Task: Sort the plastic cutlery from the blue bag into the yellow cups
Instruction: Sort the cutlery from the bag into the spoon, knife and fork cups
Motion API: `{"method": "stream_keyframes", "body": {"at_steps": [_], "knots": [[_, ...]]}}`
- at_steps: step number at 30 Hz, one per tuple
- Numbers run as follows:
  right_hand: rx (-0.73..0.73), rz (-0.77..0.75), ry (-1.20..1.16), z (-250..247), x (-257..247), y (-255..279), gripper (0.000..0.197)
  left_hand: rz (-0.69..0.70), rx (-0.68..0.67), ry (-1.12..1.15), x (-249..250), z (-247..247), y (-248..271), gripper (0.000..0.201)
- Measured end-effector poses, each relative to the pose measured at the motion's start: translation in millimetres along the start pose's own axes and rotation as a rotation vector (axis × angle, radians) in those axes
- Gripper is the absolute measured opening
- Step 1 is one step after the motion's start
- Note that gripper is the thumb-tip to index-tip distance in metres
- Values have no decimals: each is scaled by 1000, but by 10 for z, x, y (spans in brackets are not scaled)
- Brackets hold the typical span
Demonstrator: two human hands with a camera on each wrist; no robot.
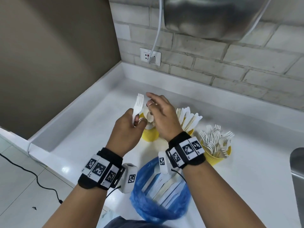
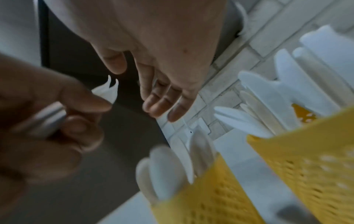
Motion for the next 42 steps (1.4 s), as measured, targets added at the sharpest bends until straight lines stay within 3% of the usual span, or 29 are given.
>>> {"method": "stream_keyframes", "body": {"at_steps": [2,7,9,11,15,19,22,27,31,33,36,42], "knots": [[25,-8,-92,-98,-123,54,37,40,-68,37,129,34,84,35],[177,-88,-37,-426,-196,221,11,144,-306,83,369,173,275,27],[263,-82,5,-600,-196,297,9,191,-337,111,459,212,331,15],[318,-77,34,-744,-208,376,9,250,-345,138,523,238,366,16],[231,-3,103,-957,-219,548,8,384,-395,56,604,380,416,26],[178,38,146,-1226,-249,715,9,380,-472,70,700,545,511,29],[312,6,224,-1540,-370,807,11,365,-468,64,692,643,530,28],[550,-1,424,-2247,-480,1016,13,434,-369,-122,390,872,341,9],[712,54,562,-2598,-343,1271,16,398,-399,-380,164,1080,208,38],[757,88,622,-2672,-253,1370,16,371,-431,-432,113,1157,183,41],[730,75,713,-2660,-113,1431,16,394,-420,-428,103,1210,167,29],[500,-40,797,-2526,88,1419,15,393,-410,-364,87,1239,187,18]]}}
Point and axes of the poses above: each hand's wrist, its own y-axis away from the middle knuckle, its own z-axis out of the palm, x = y × z, the point moved 3 cm from there along -y, towards the middle knuckle, and after that the axes turned 8 degrees about -z, right-handed, at the moved point
